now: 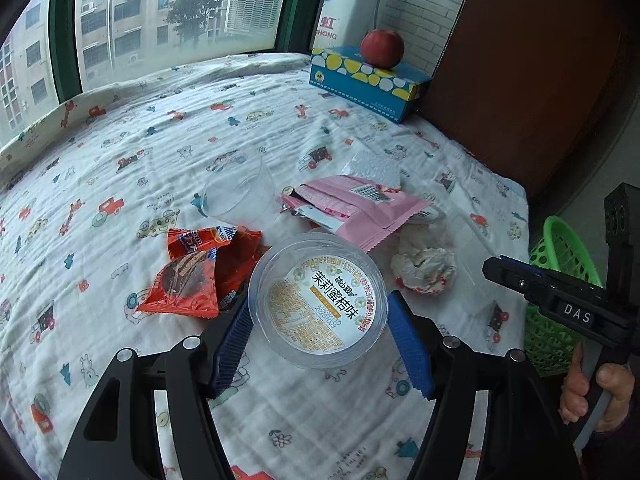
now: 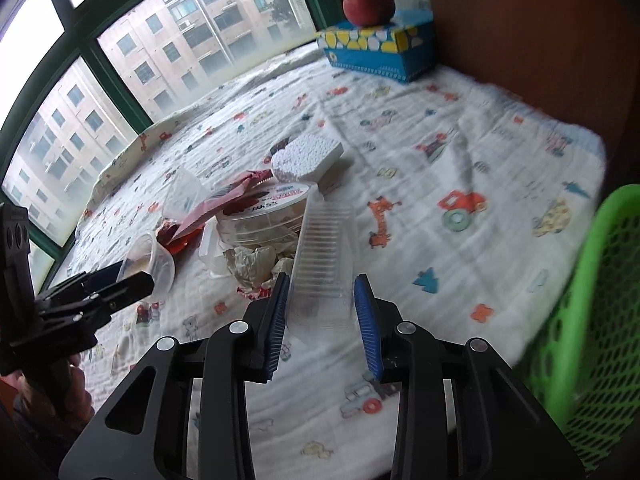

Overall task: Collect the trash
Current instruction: 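Grasp the round yogurt cup with the left tool while the right tool grasps the clear rectangular box, then carry both items to the basket and open the right tool to drop the box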

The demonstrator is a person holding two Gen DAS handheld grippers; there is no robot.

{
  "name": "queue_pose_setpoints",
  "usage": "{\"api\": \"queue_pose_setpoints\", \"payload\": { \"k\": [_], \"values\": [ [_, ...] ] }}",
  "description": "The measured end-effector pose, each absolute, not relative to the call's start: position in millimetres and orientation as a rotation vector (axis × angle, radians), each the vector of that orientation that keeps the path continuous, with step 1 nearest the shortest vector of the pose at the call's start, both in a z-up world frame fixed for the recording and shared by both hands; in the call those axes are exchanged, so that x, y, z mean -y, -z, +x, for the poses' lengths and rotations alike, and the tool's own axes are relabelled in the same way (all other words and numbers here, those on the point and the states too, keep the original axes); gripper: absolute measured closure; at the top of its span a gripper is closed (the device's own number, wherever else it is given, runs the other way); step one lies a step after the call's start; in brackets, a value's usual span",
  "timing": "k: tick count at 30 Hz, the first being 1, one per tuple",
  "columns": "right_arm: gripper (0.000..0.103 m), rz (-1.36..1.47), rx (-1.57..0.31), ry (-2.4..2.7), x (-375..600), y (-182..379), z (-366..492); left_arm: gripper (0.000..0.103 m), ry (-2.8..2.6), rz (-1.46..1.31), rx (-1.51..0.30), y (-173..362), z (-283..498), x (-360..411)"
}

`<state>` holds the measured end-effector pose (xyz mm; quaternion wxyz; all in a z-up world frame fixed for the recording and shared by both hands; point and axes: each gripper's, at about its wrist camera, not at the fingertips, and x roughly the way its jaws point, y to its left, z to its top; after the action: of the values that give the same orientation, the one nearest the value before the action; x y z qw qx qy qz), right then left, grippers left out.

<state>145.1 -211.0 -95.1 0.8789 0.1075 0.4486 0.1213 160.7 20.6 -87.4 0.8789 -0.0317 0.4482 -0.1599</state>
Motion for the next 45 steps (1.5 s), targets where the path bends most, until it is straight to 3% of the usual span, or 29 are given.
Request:
{"api": "queue_pose_setpoints", "payload": {
  "k": [22,45],
  "values": [
    [0.071,0.263,-0.782,-0.102,300.5,33.1,64.9,0.038,0.515,-0.046,-0.856,33.7,126.4,63.4],
    [0.067,0.321,-0.808,0.119,404.9,46.9,-1.4,0.038,0.722,0.071,-0.849,17.6,103.4,205.9]
  ]
}}
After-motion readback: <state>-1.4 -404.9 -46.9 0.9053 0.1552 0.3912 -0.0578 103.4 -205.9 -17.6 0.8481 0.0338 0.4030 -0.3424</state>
